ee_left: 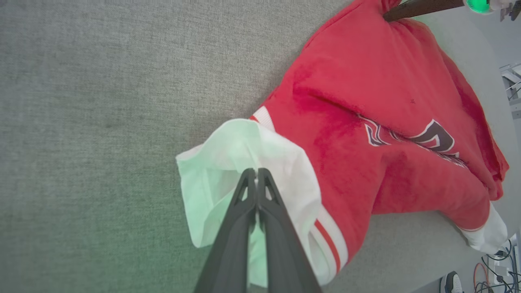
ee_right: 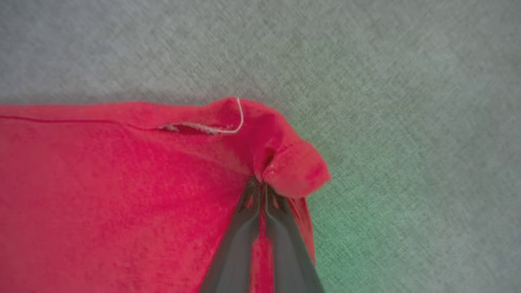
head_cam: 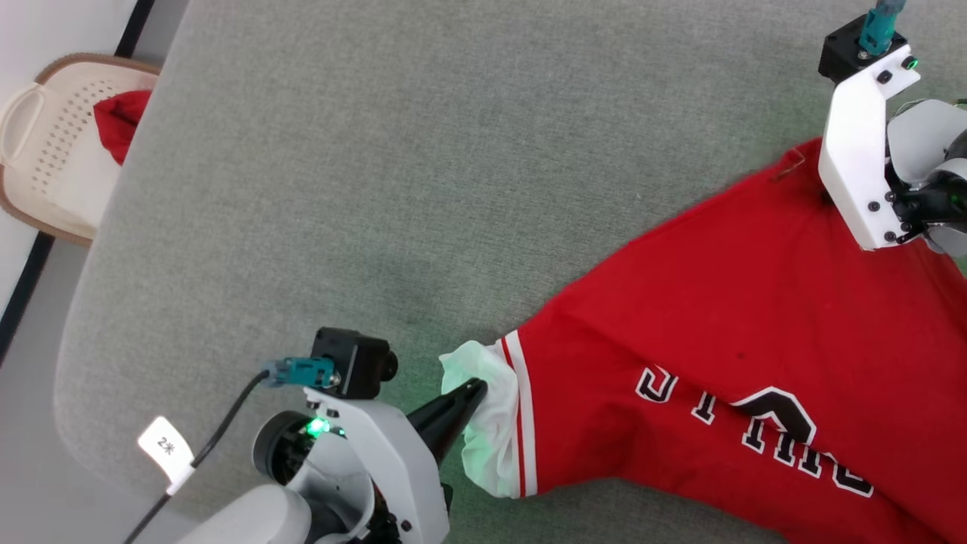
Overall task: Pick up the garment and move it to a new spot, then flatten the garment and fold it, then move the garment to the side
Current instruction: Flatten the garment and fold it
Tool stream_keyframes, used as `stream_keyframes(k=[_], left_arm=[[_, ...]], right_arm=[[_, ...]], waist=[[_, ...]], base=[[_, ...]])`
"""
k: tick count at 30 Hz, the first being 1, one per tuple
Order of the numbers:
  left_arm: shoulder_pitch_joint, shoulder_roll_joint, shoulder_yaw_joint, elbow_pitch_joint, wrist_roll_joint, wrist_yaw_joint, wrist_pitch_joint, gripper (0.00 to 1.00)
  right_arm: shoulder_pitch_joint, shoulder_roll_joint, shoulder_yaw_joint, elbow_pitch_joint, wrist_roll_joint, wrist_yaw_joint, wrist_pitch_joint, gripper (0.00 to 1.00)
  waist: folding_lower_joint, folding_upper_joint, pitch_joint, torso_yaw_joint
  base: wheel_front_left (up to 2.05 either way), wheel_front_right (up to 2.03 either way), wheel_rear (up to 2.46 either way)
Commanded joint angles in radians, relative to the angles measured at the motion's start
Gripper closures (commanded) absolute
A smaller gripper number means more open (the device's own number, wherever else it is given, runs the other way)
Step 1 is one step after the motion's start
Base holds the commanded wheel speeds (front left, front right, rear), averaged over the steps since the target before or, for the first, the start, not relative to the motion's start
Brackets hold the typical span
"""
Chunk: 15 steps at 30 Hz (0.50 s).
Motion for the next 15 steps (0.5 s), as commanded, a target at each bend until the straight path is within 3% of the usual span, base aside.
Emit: stream_keyframes(k=[1, 7, 15], left_arm=[[-0.007, -0.002, 0.005, 0.006, -0.003, -0.004, -0.004, 1.00], [-0.039, 0.032, 0.029, -0.026, -0.026, -0.010, 0.035, 1.00], [-0.220, 0.139, 0.103, -0.056, -0.044, -0.010, 0.188, 1.00]], right_arm=[[0.067, -0.008, 0.026, 0.055, -0.013, -0.001, 0.030, 1.00], [0.021, 0.020, -0.045, 0.064, -0.019, -0.001, -0.017, 1.00], [-0.045, 0.058, -0.119, 0.048, -0.014, -0.001, -0.101, 1.00]], waist=[[0.0000, -0.0001, -0.005, -0.007], [0.0000, -0.0001, -0.041, -0.034], [0.0000, -0.0001, -0.107, -0.091]], base=[[0.00, 0.00, 0.00], [0.00, 0.00, 0.00], [0.00, 0.00, 0.00]])
